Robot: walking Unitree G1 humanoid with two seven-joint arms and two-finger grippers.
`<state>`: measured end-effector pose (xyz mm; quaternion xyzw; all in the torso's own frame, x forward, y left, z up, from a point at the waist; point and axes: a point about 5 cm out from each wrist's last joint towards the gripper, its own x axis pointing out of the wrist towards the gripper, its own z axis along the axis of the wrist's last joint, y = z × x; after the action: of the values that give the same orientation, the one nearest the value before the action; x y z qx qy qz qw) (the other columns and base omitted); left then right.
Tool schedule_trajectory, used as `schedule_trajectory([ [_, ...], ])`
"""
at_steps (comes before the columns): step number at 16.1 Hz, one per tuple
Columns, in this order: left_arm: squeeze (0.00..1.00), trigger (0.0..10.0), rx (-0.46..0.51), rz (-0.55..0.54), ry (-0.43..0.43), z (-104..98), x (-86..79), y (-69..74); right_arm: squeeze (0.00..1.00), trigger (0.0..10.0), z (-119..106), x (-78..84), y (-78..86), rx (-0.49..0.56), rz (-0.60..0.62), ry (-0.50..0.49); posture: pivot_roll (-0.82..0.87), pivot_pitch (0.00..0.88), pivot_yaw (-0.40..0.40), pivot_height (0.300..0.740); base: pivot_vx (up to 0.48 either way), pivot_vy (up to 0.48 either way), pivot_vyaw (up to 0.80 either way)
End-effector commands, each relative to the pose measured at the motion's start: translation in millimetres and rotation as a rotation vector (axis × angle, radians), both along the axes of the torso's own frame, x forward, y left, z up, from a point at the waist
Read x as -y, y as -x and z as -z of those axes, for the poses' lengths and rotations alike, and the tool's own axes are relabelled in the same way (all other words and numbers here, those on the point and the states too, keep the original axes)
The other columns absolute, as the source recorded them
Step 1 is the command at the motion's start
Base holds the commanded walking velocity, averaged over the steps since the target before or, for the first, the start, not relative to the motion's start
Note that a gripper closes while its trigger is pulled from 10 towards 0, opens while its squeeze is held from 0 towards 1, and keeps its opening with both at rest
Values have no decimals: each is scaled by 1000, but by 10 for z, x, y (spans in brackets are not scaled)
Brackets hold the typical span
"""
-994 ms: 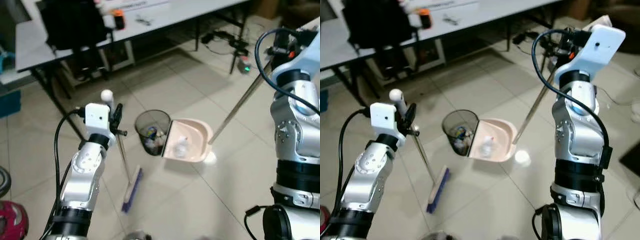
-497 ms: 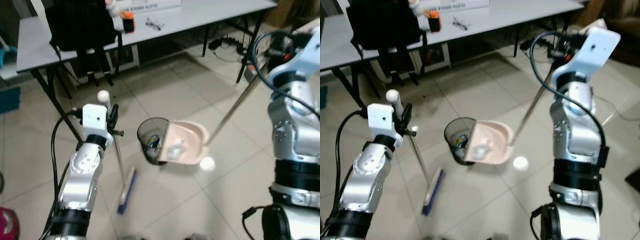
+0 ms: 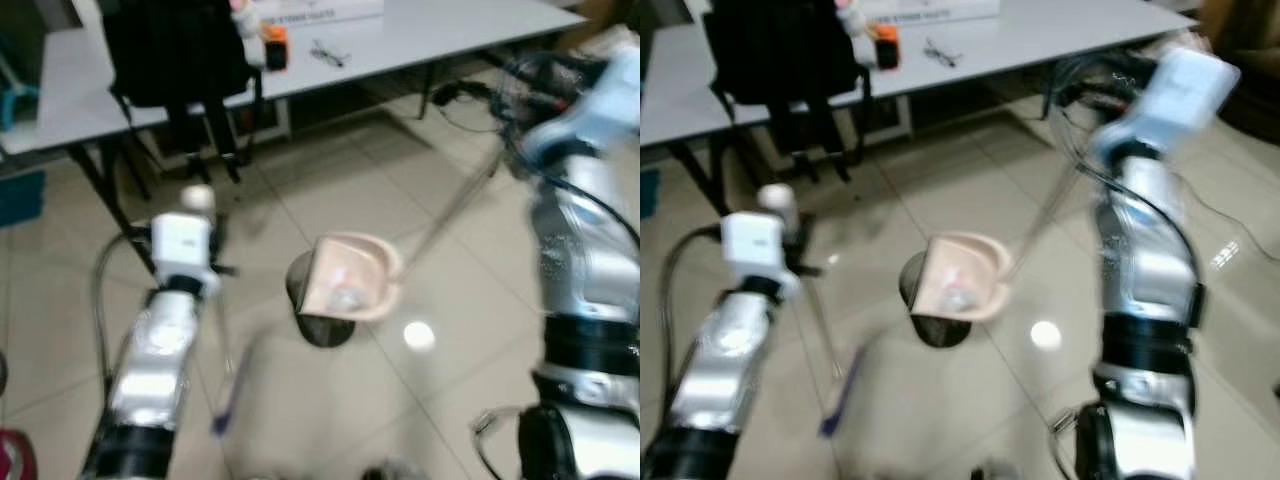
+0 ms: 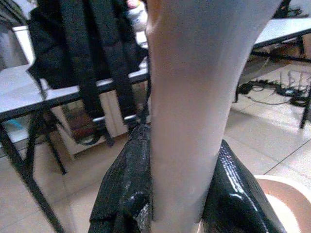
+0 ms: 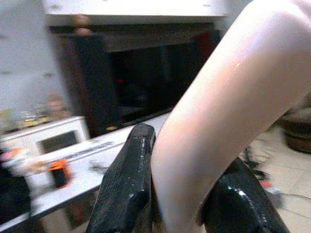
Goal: Sweep floor
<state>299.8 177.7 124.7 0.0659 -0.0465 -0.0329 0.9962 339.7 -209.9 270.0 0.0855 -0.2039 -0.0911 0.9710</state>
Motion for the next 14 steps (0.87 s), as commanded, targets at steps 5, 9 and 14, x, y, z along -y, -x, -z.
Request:
schedule_trajectory([
  [5, 0, 10000, 43, 9, -18, -106, -29, -9, 0, 10000, -154, -1, 54, 95, 16, 0, -7, 70, 30, 740, 445, 0, 0],
  [9, 0, 10000, 18, 3, -5, -59, -21, -12, 0, 10000, -134, 56, 76, 98, 44, 12, -13, 67, 41, 740, 0, 0, 0],
  [14, 0, 10000, 17, 9, -10, -50, -16, -6, 0, 10000, -122, 55, 74, 105, 54, 64, -12, 64, 44, 740, 0, 0, 0],
])
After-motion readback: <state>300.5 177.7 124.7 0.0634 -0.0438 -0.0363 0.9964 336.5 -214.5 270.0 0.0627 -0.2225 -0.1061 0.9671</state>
